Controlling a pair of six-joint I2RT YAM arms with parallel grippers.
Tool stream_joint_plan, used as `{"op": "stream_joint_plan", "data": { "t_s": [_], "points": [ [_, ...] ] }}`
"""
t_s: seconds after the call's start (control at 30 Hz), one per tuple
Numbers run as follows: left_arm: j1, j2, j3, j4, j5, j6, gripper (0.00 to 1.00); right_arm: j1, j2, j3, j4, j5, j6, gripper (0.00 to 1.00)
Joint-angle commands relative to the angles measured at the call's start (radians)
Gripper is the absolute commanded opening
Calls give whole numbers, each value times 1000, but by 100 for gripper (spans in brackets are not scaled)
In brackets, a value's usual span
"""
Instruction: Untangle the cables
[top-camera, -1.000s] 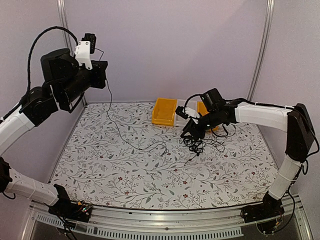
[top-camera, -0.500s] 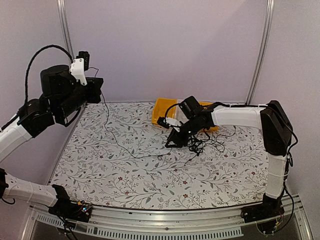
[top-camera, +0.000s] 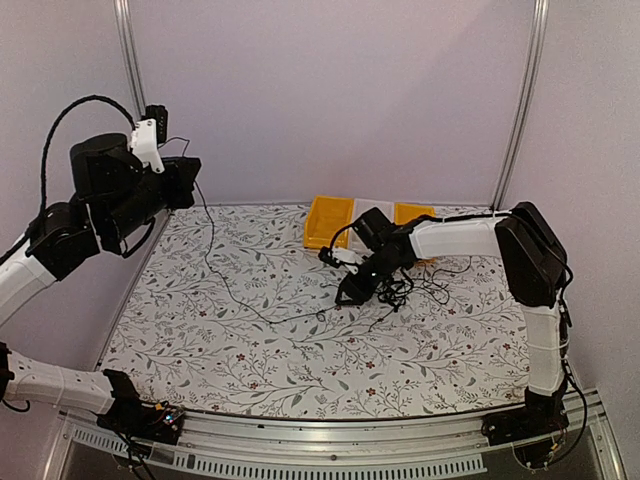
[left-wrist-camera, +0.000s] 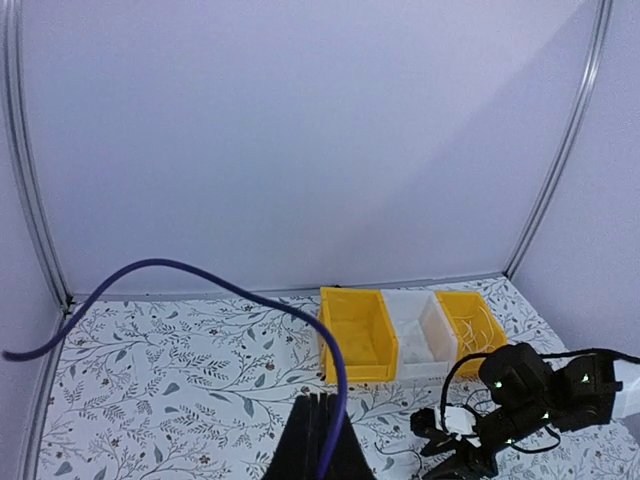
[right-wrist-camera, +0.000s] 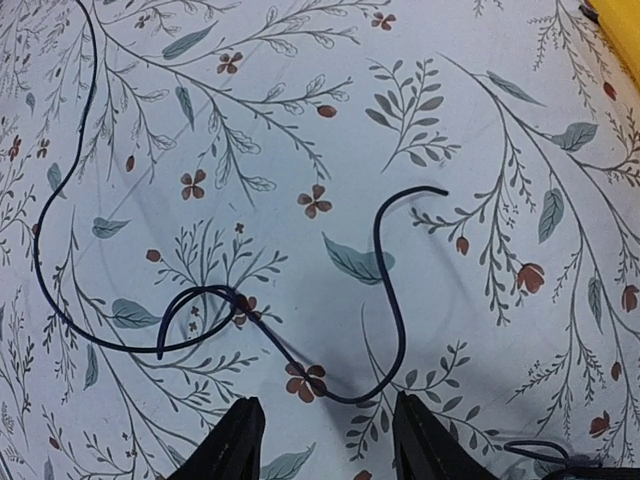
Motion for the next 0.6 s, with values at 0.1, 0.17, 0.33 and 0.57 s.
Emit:
{"op": "stream_joint_plan", "data": {
  "t_s": [0.1,0.17,0.33,0.57],
  "points": [
    [13,-16,-60,-62,86,-42,0,-22,67,59,36,-67,76,41],
    [13,-13,-78,-71,135,-39,0,-32,92,86,43,-82,86,39],
    [14,1,-134,-83,238,-53,0,-71,143,138,48,-151,108,36],
    [18,3,-193,-226,163,-20,0,-146,68,189,3,-197,62,0]
  ]
}}
